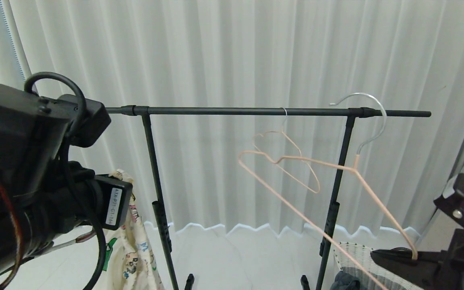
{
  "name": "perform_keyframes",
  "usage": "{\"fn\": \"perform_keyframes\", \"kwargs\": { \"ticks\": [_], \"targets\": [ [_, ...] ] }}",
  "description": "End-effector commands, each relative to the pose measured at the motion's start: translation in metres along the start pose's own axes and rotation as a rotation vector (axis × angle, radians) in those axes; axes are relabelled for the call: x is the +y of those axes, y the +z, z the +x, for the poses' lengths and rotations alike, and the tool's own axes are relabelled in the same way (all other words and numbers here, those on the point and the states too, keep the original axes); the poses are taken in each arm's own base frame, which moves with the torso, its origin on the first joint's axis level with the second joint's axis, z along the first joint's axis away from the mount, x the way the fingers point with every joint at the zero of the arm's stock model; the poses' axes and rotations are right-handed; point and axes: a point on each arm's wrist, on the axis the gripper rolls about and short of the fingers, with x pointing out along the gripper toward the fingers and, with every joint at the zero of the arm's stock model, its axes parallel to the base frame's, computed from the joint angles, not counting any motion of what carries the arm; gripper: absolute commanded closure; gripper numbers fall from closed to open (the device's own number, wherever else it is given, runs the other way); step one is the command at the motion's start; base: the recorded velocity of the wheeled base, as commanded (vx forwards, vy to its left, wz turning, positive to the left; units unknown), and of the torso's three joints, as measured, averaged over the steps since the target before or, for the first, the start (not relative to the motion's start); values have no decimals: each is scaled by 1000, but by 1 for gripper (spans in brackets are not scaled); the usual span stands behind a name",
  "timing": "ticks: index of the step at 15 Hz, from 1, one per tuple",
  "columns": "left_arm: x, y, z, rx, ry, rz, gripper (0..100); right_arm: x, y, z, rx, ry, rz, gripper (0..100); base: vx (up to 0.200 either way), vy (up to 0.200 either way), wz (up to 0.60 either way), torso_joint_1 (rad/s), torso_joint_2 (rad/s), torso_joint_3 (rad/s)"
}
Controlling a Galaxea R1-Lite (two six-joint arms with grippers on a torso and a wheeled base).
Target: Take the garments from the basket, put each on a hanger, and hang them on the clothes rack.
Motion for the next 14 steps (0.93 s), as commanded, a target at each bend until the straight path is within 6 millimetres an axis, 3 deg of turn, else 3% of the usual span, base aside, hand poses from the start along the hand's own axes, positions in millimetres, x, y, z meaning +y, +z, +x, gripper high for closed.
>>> {"fn": "perform_keyframes", "kwargs": {
  "ticks": [1, 5, 14],
  "targets": [
    [-4, -2, 22, 56, 37, 4, 100, 9, -9, 0, 38, 82, -43, 100, 0, 0, 0, 0, 0, 0],
    [-11, 4, 35, 60, -58, -73, 100, 23, -11, 3, 30, 222, -68, 100, 0, 0, 0, 0, 0, 0],
    [-11, 11, 49, 57, -24, -191, 100, 31, -12, 17, 57, 258, -72, 100, 0, 0, 0, 0, 0, 0]
  ]
}}
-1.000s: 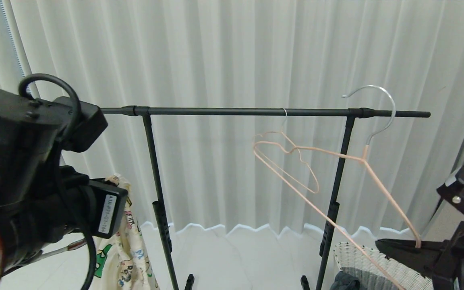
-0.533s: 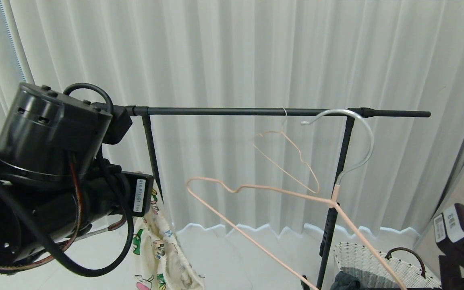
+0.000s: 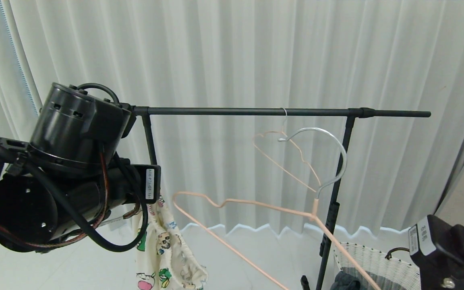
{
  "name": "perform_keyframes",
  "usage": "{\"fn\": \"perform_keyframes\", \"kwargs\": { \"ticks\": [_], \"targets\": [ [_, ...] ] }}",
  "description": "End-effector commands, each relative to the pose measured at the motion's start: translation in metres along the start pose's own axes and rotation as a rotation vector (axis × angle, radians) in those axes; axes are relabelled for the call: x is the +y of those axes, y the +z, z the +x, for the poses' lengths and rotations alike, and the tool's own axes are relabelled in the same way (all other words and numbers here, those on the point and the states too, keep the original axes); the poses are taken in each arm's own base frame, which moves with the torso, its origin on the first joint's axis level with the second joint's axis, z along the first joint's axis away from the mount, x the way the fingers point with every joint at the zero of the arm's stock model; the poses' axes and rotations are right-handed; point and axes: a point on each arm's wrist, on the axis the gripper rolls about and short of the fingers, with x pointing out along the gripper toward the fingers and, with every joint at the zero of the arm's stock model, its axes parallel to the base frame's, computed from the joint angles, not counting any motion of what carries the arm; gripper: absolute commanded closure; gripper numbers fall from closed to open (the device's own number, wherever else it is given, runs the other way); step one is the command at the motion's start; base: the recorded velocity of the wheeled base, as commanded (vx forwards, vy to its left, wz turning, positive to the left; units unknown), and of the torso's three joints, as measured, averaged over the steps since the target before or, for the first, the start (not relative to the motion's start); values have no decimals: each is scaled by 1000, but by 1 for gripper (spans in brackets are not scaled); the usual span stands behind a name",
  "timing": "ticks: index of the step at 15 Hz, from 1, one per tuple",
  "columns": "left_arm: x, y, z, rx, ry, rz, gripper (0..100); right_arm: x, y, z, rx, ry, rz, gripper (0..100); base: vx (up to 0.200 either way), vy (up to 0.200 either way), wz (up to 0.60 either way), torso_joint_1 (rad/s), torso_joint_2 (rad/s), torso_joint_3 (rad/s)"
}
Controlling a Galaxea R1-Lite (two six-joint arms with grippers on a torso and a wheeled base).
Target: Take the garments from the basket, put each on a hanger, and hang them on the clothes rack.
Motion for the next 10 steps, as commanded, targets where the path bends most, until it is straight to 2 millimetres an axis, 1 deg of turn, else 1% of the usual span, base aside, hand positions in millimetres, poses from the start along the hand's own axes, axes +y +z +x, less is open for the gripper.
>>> {"fn": "perform_keyframes", "kwargs": {
  "ticks": [1, 4, 8, 10],
  "targets": [
    [0, 0, 0, 0, 2, -2, 100, 1, 0, 5, 16, -3, -2, 100, 0, 0, 0, 0, 0, 0],
    [-1, 3, 1, -28, -9, -30, 100, 3, 3, 8, 25, 46, 1, 100, 0, 0, 0, 0, 0, 0],
    [-1, 5, 0, -39, -11, -38, 100, 4, 5, 9, 26, 47, 10, 100, 0, 0, 0, 0, 0, 0],
    [-1, 4, 0, -38, -9, -38, 100, 5, 9, 12, 25, 47, 28, 100, 0, 0, 0, 0, 0, 0]
  ]
}}
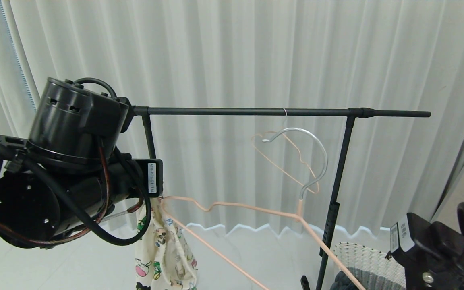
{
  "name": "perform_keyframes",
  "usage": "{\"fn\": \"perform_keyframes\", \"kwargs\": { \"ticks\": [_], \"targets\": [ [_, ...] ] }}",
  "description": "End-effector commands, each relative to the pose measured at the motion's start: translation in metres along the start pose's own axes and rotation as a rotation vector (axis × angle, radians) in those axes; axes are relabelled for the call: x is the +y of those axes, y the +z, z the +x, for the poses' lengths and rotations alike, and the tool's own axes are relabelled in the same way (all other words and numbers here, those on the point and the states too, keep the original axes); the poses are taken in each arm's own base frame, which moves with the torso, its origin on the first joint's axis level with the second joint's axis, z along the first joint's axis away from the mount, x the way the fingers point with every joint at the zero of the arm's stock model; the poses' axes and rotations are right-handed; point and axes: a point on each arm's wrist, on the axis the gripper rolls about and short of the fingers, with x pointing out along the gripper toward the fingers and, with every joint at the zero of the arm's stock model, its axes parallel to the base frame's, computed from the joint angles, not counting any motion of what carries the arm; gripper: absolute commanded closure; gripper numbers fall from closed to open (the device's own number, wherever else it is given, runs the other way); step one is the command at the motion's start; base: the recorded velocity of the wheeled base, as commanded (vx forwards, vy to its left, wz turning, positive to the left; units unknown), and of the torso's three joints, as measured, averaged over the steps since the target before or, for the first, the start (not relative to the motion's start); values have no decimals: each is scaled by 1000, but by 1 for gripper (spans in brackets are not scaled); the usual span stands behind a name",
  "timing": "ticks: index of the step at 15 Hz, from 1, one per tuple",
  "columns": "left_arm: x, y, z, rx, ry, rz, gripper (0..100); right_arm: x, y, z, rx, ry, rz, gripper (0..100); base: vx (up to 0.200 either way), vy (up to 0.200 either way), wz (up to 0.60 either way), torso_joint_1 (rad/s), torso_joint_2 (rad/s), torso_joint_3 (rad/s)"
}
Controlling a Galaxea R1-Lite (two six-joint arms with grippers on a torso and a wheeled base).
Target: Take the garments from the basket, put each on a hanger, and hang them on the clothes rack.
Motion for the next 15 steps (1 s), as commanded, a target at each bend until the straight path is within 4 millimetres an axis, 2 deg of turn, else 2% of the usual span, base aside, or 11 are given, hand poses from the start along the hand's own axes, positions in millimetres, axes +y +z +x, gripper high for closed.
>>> {"fn": "perform_keyframes", "kwargs": {
  "ticks": [1, 4, 10, 15],
  "targets": [
    [1, 0, 0, -1, 3, -2, 100, 1, 2, 4, 7, -3, 3, 100, 0, 0, 0, 0, 0, 0],
    [1, 1, -6, -14, -12, -5, 100, 0, 3, 14, 15, -15, 10, 100, 0, 0, 0, 0, 0, 0],
    [0, 0, -12, -25, -26, 1, 100, 1, 16, 52, -39, -45, 45, 100, 0, 0, 0, 0, 0, 0],
    [-12, -2, -35, -59, -129, 15, 100, 6, 25, 80, -45, -39, 83, 100, 0, 0, 0, 0, 0, 0]
  ]
}}
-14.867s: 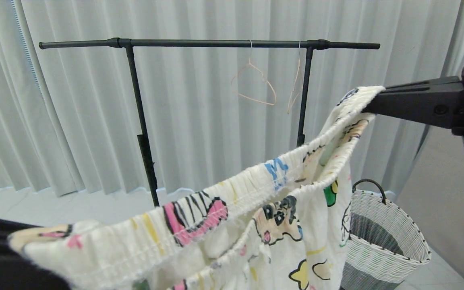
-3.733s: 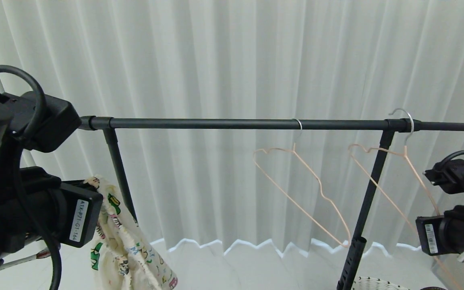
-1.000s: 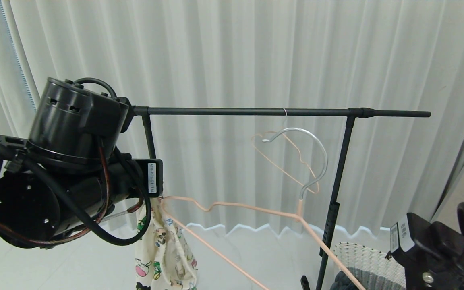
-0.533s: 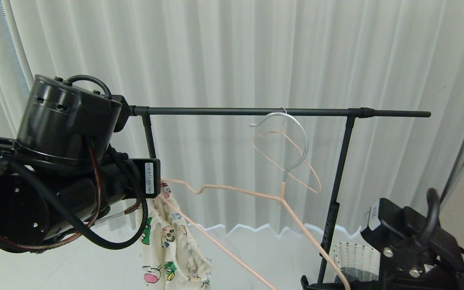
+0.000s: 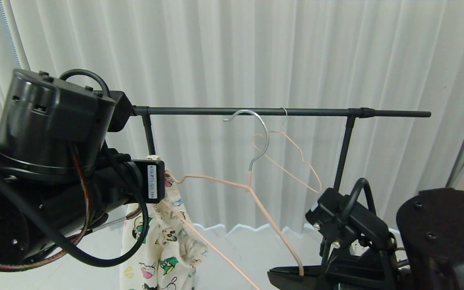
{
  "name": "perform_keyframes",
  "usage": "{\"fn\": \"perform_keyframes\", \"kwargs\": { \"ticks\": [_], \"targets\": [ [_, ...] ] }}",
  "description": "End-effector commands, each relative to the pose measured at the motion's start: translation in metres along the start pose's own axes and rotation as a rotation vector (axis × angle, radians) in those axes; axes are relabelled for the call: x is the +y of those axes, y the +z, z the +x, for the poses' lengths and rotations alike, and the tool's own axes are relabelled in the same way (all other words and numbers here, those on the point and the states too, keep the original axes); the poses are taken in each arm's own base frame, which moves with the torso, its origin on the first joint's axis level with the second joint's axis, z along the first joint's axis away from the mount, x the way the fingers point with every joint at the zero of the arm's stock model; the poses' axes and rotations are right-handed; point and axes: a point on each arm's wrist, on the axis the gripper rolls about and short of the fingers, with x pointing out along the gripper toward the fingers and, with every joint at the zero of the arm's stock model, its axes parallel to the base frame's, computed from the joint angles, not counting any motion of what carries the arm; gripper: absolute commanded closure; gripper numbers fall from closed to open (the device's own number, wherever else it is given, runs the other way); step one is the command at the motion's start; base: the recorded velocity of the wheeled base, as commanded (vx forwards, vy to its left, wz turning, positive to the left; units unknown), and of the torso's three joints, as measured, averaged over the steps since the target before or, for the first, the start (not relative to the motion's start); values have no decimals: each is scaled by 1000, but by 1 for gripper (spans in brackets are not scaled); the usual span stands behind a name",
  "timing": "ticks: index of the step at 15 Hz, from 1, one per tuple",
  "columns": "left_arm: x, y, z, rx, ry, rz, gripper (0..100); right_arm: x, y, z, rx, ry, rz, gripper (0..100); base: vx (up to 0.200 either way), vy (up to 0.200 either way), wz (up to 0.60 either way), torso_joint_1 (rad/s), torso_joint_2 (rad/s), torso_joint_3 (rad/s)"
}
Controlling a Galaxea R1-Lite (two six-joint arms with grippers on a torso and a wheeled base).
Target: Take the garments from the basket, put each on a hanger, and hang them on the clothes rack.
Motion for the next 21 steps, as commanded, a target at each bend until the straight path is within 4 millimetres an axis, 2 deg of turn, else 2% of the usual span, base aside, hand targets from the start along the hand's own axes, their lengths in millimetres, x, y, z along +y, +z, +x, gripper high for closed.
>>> {"fn": "perform_keyframes", "kwargs": {
  "ticks": [1, 3, 6, 9, 16, 21],
  "targets": [
    [-6, 0, -17, -28, -69, 5, 100, 2, -3, 18, 31, -8, 8, 100, 0, 0, 0, 0, 0, 0],
    [-7, -1, -30, -46, -121, 22, 100, 6, -3, 21, 29, 8, 26, 100, 0, 0, 0, 0, 0, 0],
    [-6, 0, -34, -55, -141, 43, 100, 7, -4, 23, 33, 9, 27, 100, 0, 0, 0, 0, 0, 0],
    [-19, 1, -54, -75, -283, 65, 100, 9, -5, 31, 45, 8, 26, 100, 0, 0, 0, 0, 0, 0],
    [-29, 2, -61, -103, -348, 59, 100, 21, 2, 47, 0, 44, 40, 100, 0, 0, 0, 0, 0, 0],
    [-23, 3, -66, -118, -356, 46, 100, 23, 1, 48, -19, 7, 53, 100, 0, 0, 0, 0, 0, 0]
  ]
}}
